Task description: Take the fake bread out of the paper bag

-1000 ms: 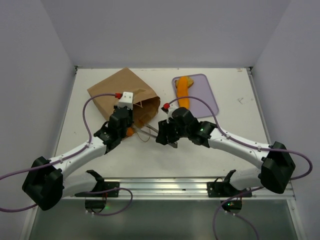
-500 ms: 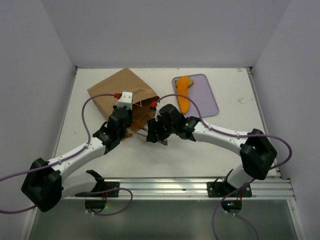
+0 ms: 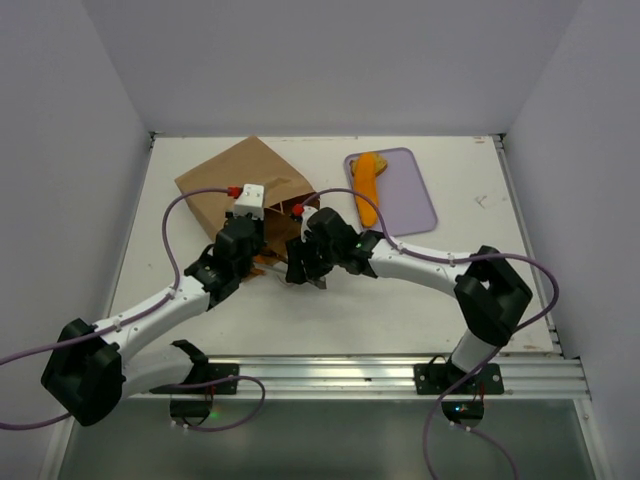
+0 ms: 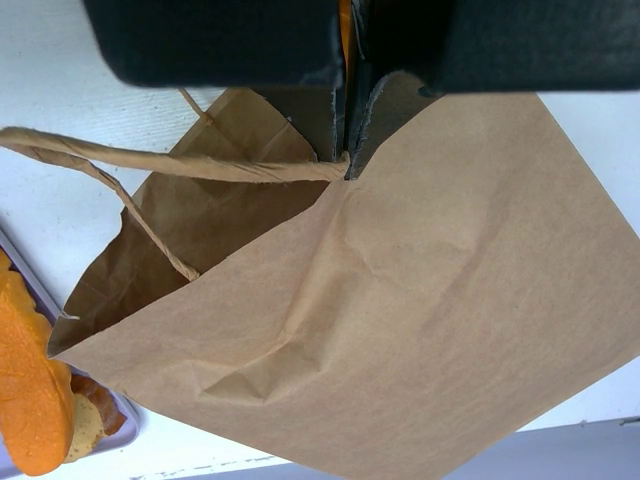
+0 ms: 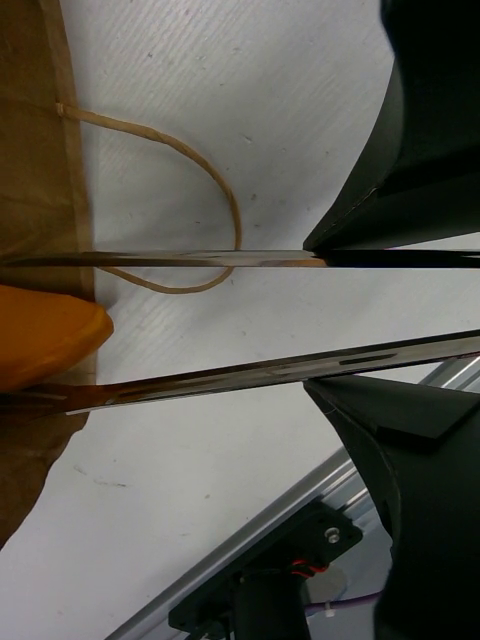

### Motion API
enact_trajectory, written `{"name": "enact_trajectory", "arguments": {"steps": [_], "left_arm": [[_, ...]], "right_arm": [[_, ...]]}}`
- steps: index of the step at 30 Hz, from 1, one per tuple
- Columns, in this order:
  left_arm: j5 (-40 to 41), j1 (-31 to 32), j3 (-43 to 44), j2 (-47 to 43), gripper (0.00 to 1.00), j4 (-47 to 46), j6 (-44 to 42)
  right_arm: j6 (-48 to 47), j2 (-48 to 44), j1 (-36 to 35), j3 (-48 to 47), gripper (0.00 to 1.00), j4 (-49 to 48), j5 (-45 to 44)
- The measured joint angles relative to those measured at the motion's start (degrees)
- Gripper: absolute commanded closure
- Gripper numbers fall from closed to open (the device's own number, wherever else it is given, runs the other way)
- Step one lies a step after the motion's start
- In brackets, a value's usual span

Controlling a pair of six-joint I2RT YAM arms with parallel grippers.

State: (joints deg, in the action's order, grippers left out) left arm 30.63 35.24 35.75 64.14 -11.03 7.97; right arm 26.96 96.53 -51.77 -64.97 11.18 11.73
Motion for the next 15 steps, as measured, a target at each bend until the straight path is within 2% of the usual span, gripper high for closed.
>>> {"name": "enact_trajectory", "arguments": {"steps": [7, 10, 12, 15], "left_arm": [[0.0, 0.0, 0.0, 0.0, 1.00, 0.0, 0.0], [0.0, 0.0, 0.0, 0.0, 1.00, 0.0, 0.0], [0.0, 0.0, 0.0, 0.0, 1.00, 0.0, 0.0], [0.0, 0.0, 0.0, 0.0, 1.00, 0.0, 0.0]], "right_arm": [[0.0, 2.5, 0.0, -0.4, 0.50, -1.2, 0.8], [0.1, 2.8, 0.0, -0.4, 0.60, -1.5, 1.3], [0.2, 2.8, 0.0, -0.4, 0.70, -1.8, 1.4], [0.3, 2.8, 0.0, -0.4, 0.73, -1.8, 1.5]]}}
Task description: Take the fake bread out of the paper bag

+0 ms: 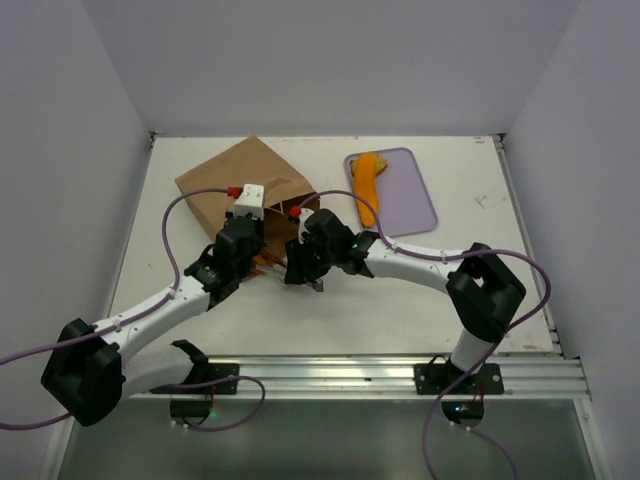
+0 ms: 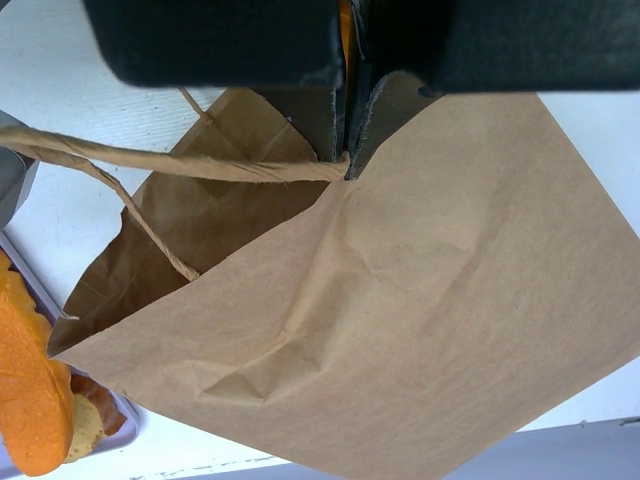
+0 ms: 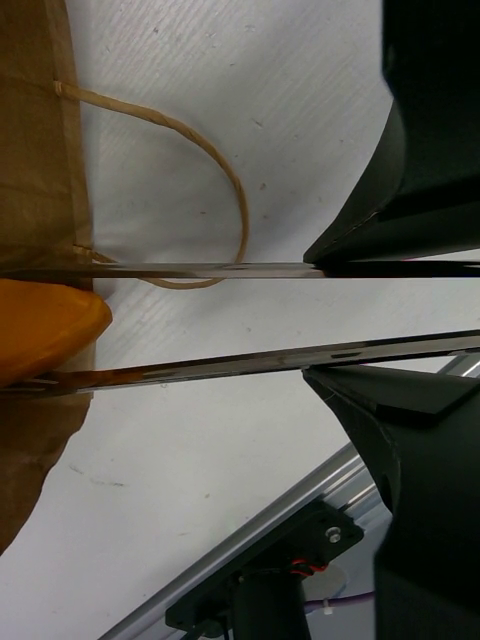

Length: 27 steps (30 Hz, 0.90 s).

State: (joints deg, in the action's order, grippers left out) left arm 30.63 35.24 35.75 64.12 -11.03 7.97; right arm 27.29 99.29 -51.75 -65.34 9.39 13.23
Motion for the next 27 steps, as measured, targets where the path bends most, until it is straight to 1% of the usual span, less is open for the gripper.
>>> {"name": "enact_trajectory", "arguments": {"steps": [7, 10, 27], "left_arm": [[0.1, 0.0, 0.0, 1.5, 1.00, 0.0, 0.1], [0.2, 0.0, 0.0, 2.1, 1.00, 0.0, 0.2], [1.4, 0.0, 0.0, 2.2, 1.00, 0.0, 0.5]], "right_arm": [[0.0, -1.3, 0.0, 0.3, 0.82, 0.4, -0.2], [0.1, -3.5, 0.0, 1.5, 0.83, 0.9, -0.2], [0.7, -19.8, 0.0, 11.0, 0.85, 7.3, -0.3]]}}
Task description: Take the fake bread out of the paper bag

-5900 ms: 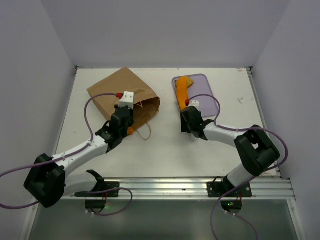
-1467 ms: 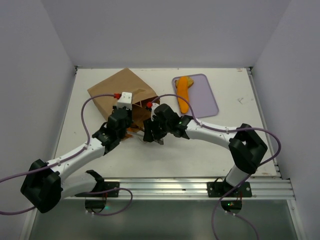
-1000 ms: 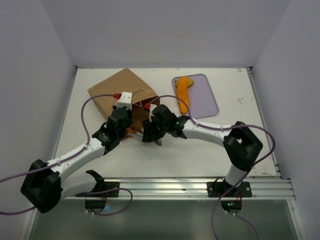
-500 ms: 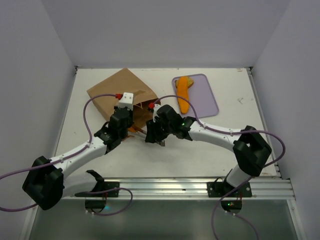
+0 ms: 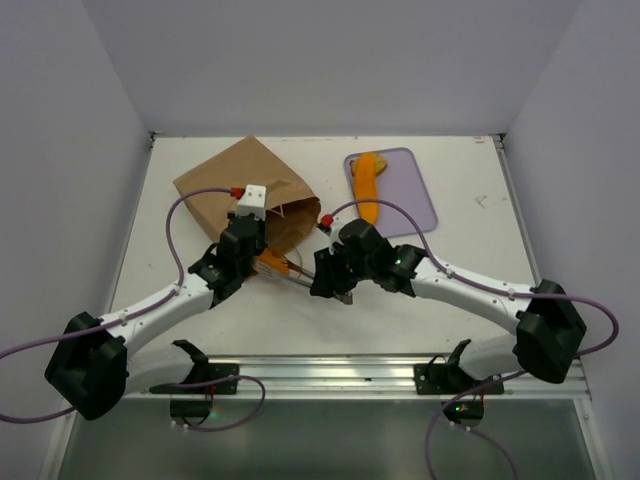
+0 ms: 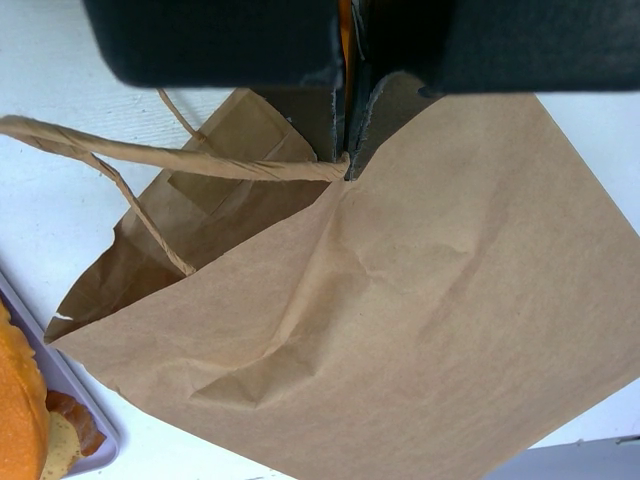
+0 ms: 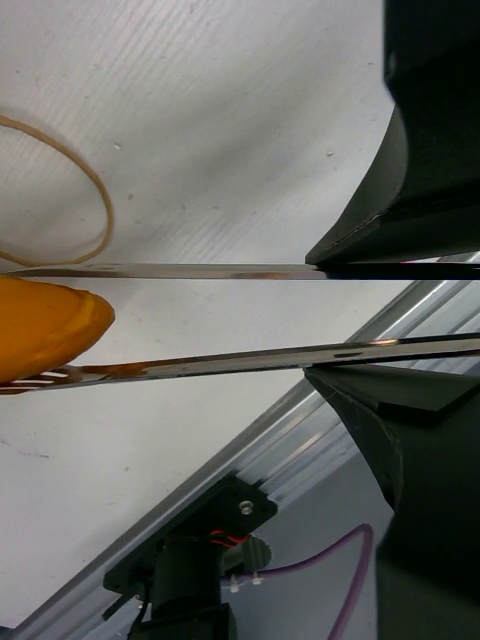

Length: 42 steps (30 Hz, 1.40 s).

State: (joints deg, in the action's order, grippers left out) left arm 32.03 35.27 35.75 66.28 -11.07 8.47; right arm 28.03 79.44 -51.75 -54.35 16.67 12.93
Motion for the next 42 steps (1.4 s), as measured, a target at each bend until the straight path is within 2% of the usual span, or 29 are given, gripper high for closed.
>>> {"name": "enact_trajectory", "arguments": {"steps": [16, 19, 20, 24, 30, 42], "left_arm": [[-0.2, -0.7, 0.0, 0.7, 1.00, 0.0, 1.1], [-0.9, -1.8, 0.0, 1.5, 1.00, 0.0, 1.7], [-1.1, -2.1, 0.0, 1.7, 1.00, 0.0, 1.8], [-1.6, -2.6, 0.1, 2.6, 1.00, 0.0, 2.5], [-1.8, -2.6, 0.2, 3.1, 1.00, 0.0, 2.7], [-2.1, -2.6, 0.7, 3.5, 1.00, 0.6, 3.0]], "right_arm": [[1.4, -20.0, -0.1, 6.2, 0.89, 14.1, -3.2], [2.0, -24.1, -0.1, 6.2, 0.94, 17.7, -4.7], [2.1, -25.3, -0.1, 6.2, 1.00, 18.9, -5.2], [2.9, -29.8, -0.2, 6.1, 1.00, 23.8, -7.6], [3.4, -33.1, -0.2, 3.3, 1.00, 31.4, -10.8], [4.4, -36.5, -0.2, -8.2, 1.00, 42.7, -15.2]]}}
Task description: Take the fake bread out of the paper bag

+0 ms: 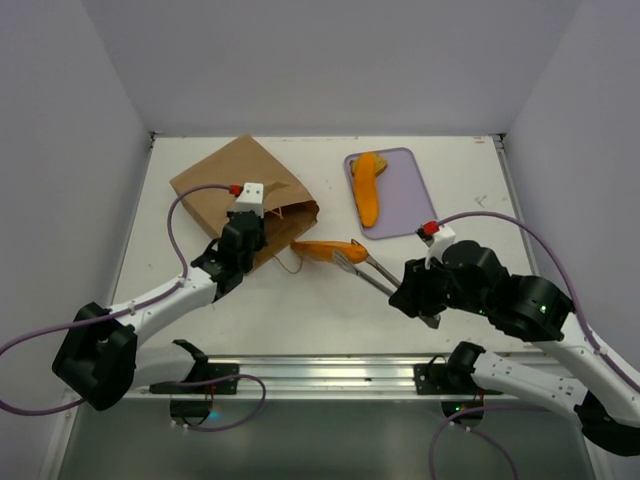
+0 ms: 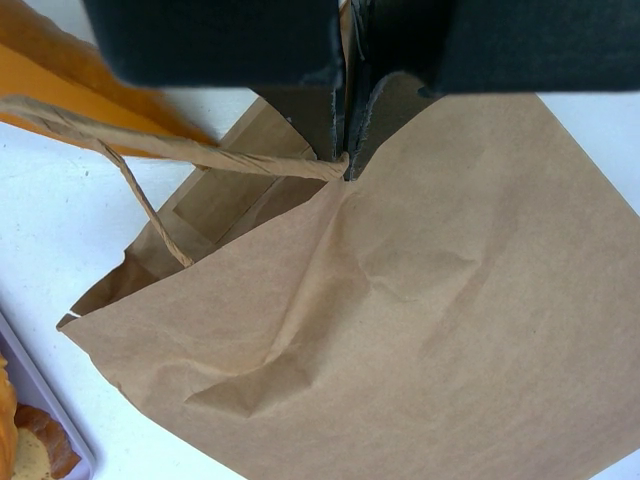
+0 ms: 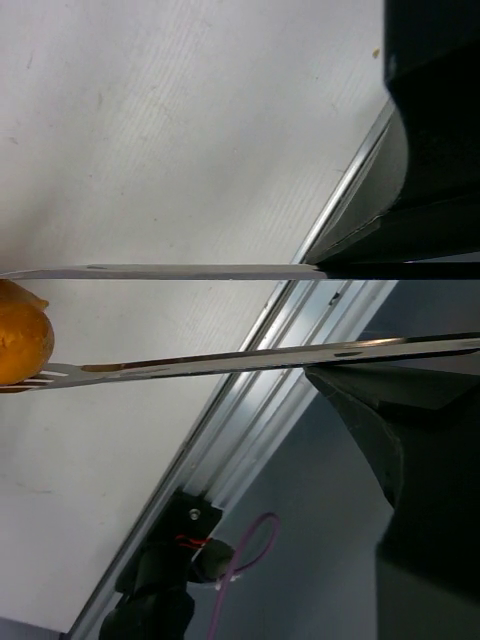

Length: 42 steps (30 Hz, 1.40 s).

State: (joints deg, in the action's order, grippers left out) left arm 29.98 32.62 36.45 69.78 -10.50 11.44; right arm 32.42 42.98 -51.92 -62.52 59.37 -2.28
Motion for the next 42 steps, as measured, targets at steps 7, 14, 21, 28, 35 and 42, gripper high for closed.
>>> {"name": "enact_trajectory", "arguments": {"steps": [7, 14, 21, 28, 35, 42], "left_arm": [[-0.2, 0.0, 0.1, 0.2, 1.00, 0.4, 0.0], [-0.2, 0.0, 0.1, 0.2, 1.00, 0.5, 0.0], [-0.3, 0.0, 0.1, 0.2, 1.00, 0.7, 0.0], [-0.3, 0.0, 0.1, 0.2, 1.00, 0.7, 0.0], [-0.5, 0.0, 0.1, 0.2, 1.00, 0.7, 0.0], [-0.6, 0.0, 0.1, 0.2, 1.00, 0.7, 0.0]], "right_arm": [[0.2, -1.1, 0.0, -6.4, 1.00, 6.1, -3.0], [-0.1, 0.2, 0.0, -16.8, 1.00, 12.2, -8.8], [-2.0, 3.3, 0.0, -24.2, 1.00, 13.6, -16.7], [-5.6, 7.8, 0.0, -24.2, 1.00, 11.7, -26.0], [-10.5, 15.3, 0.0, -24.6, 1.00, 6.4, -33.1], [-14.6, 20.8, 2.4, -24.5, 1.00, -0.9, -36.6]]}}
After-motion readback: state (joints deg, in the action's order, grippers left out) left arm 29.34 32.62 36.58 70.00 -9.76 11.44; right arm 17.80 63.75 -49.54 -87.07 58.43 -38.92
